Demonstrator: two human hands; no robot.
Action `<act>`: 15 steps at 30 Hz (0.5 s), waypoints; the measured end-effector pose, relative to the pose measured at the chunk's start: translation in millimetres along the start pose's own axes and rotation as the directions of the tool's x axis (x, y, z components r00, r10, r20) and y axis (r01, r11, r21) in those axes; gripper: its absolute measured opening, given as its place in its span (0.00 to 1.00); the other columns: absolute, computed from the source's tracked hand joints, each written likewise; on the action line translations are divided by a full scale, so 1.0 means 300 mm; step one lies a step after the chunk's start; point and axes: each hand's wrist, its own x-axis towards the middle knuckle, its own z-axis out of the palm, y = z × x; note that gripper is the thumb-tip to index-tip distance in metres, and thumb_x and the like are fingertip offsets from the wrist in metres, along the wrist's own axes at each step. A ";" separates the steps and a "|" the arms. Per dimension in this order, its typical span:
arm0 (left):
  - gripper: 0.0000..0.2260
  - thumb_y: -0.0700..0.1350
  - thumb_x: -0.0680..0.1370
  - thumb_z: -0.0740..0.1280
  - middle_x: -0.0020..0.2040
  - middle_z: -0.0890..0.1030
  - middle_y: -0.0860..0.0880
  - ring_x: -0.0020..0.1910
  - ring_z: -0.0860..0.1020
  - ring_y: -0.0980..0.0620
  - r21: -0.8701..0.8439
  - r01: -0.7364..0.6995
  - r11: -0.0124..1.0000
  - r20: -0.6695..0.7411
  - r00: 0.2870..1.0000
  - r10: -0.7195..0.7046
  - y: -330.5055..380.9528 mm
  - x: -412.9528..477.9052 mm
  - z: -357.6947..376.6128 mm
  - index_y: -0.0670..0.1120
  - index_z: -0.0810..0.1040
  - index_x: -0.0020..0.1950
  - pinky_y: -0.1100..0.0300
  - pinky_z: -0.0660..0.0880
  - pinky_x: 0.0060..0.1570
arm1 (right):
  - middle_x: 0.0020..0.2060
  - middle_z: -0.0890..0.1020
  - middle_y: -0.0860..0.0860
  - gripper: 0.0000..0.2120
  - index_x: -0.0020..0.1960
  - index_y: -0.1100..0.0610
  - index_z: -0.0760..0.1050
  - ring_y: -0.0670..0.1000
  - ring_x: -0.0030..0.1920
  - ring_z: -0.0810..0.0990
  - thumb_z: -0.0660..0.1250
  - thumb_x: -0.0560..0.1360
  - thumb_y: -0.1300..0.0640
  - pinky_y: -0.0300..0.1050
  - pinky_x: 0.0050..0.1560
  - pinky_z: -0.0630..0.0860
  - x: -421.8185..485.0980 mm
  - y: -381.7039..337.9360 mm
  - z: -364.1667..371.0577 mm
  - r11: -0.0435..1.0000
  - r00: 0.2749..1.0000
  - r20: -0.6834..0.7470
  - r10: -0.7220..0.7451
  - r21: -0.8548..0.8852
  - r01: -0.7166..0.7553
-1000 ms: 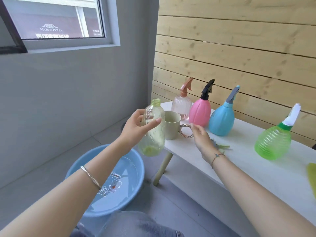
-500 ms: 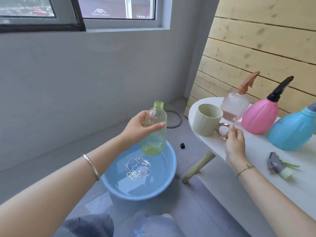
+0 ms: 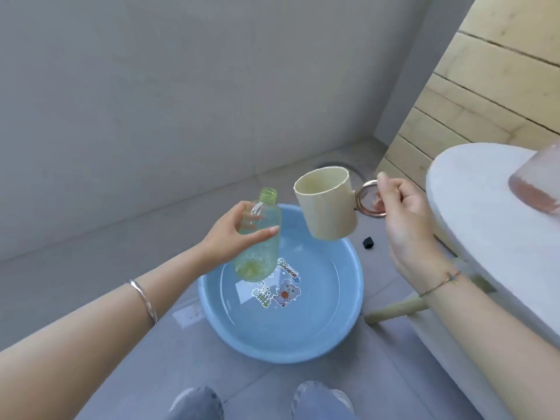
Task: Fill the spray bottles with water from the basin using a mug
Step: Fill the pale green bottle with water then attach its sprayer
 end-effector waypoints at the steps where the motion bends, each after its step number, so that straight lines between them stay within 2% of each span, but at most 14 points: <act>1: 0.22 0.55 0.71 0.76 0.59 0.80 0.55 0.58 0.79 0.58 0.002 0.012 1.000 -0.002 1.000 -0.012 -0.052 0.014 -0.001 0.52 0.74 0.60 0.59 0.76 0.58 | 0.30 0.66 0.48 0.15 0.35 0.53 0.69 0.45 0.34 0.68 0.62 0.80 0.52 0.30 0.40 0.69 0.010 0.060 0.033 0.999 0.998 0.048 0.034 -0.041 -0.033; 4: 0.21 0.54 0.70 0.77 0.58 0.80 0.55 0.58 0.79 0.59 0.025 0.024 0.999 -0.009 1.000 -0.024 -0.158 0.037 0.005 0.52 0.74 0.58 0.60 0.75 0.59 | 0.29 0.62 0.48 0.16 0.34 0.54 0.68 0.50 0.35 0.63 0.64 0.79 0.49 0.41 0.41 0.65 0.029 0.211 0.089 0.974 0.970 0.185 0.155 -0.194 -0.119; 6: 0.21 0.55 0.69 0.77 0.57 0.80 0.56 0.58 0.78 0.60 0.041 0.045 0.998 0.000 0.999 -0.045 -0.233 0.056 0.016 0.54 0.74 0.57 0.62 0.74 0.58 | 0.24 0.64 0.43 0.15 0.37 0.57 0.69 0.46 0.30 0.63 0.65 0.78 0.50 0.37 0.34 0.61 0.034 0.307 0.119 0.950 0.947 0.244 0.208 -0.280 -0.136; 7: 0.21 0.56 0.68 0.77 0.56 0.79 0.56 0.57 0.78 0.61 0.044 0.054 0.998 0.001 0.999 -0.054 -0.275 0.071 0.027 0.55 0.73 0.56 0.64 0.73 0.57 | 0.22 0.65 0.42 0.15 0.37 0.58 0.69 0.42 0.26 0.62 0.66 0.78 0.51 0.35 0.30 0.60 0.038 0.360 0.131 0.939 0.938 0.274 0.213 -0.323 -0.119; 9: 0.21 0.56 0.68 0.76 0.54 0.79 0.57 0.55 0.78 0.62 0.036 0.068 0.997 -0.014 0.998 -0.067 -0.338 0.092 0.049 0.55 0.73 0.56 0.71 0.72 0.52 | 0.21 0.64 0.42 0.17 0.35 0.58 0.68 0.43 0.23 0.61 0.69 0.75 0.51 0.34 0.26 0.58 0.040 0.441 0.143 0.901 0.923 0.320 0.213 -0.429 -0.060; 12: 0.22 0.58 0.67 0.74 0.53 0.78 0.56 0.52 0.77 0.64 0.025 0.087 0.996 -0.048 0.995 -0.085 -0.398 0.111 0.075 0.53 0.73 0.57 0.79 0.68 0.44 | 0.23 0.64 0.45 0.20 0.32 0.57 0.65 0.44 0.25 0.61 0.73 0.72 0.51 0.36 0.26 0.58 0.044 0.544 0.143 0.836 0.917 0.340 0.209 -0.548 0.012; 15: 0.25 0.62 0.63 0.72 0.52 0.78 0.56 0.51 0.77 0.65 0.020 0.086 0.996 -0.053 0.995 -0.085 -0.442 0.116 0.089 0.55 0.74 0.56 0.80 0.67 0.45 | 0.25 0.65 0.47 0.21 0.31 0.56 0.64 0.47 0.28 0.62 0.72 0.72 0.51 0.41 0.29 0.58 0.036 0.630 0.143 0.763 0.913 0.346 0.215 -0.644 0.064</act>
